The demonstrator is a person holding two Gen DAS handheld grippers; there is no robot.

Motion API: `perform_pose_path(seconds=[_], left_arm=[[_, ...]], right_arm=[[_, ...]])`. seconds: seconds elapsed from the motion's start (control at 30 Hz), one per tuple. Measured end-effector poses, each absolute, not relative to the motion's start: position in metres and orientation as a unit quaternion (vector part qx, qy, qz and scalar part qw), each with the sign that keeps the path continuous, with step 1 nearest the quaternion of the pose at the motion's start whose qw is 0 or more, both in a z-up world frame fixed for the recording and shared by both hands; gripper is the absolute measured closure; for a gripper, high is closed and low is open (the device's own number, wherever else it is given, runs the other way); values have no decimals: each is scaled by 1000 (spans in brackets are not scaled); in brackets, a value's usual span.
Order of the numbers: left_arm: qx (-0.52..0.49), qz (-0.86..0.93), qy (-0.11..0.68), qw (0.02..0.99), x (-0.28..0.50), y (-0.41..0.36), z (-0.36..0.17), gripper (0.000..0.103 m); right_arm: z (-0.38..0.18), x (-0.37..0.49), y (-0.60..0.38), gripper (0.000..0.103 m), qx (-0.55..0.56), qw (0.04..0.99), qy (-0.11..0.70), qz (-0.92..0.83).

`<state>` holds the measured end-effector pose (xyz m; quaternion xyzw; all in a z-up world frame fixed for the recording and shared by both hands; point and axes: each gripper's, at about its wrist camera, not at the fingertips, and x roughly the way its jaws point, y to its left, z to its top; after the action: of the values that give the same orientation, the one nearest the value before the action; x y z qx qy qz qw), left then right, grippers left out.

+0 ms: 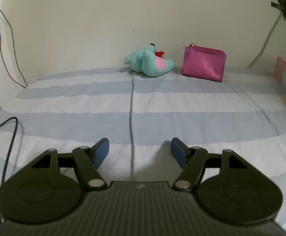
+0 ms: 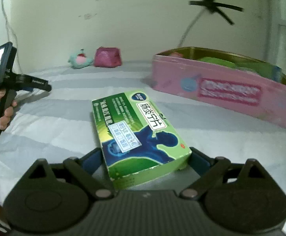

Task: Organize objects
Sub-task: 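Carry the green medicine box into the pink tin and release it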

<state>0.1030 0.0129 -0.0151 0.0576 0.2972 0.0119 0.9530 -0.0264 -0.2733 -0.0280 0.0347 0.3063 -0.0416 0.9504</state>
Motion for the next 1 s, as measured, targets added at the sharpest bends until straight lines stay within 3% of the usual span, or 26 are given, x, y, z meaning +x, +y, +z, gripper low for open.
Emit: perform_pose_path(seconds=[0.07, 0.17, 0.5, 0.57, 0.6, 0.73, 0.83, 1.0], left_arm=[[43, 8, 314, 948, 98, 8, -11, 31], [-14, -64, 336, 940, 77, -8, -1, 31], [-33, -304, 431, 849, 9, -104, 11, 33], [-51, -325, 457, 826, 8, -119, 3, 33], [-54, -327, 457, 826, 9, -126, 1, 33], [-51, -322, 454, 829, 16, -142, 4, 41], [-40, -336, 420, 842, 13, -149, 33, 46], [-16, -354, 343, 870, 28, -179, 90, 46]], right_arm=[[-32, -38, -280, 1, 55, 951, 301, -49], [-35, -49, -283, 0, 64, 954, 290, -47], [-36, -52, -276, 0, -2, 964, 265, -31], [-38, -51, -275, 7, -13, 964, 264, -20], [-40, -49, -275, 13, -10, 964, 267, -10], [-39, -49, -272, 16, -6, 968, 250, -22], [-22, -49, -286, 17, 20, 976, 215, -33], [24, -25, -312, 16, 32, 985, 156, -68]])
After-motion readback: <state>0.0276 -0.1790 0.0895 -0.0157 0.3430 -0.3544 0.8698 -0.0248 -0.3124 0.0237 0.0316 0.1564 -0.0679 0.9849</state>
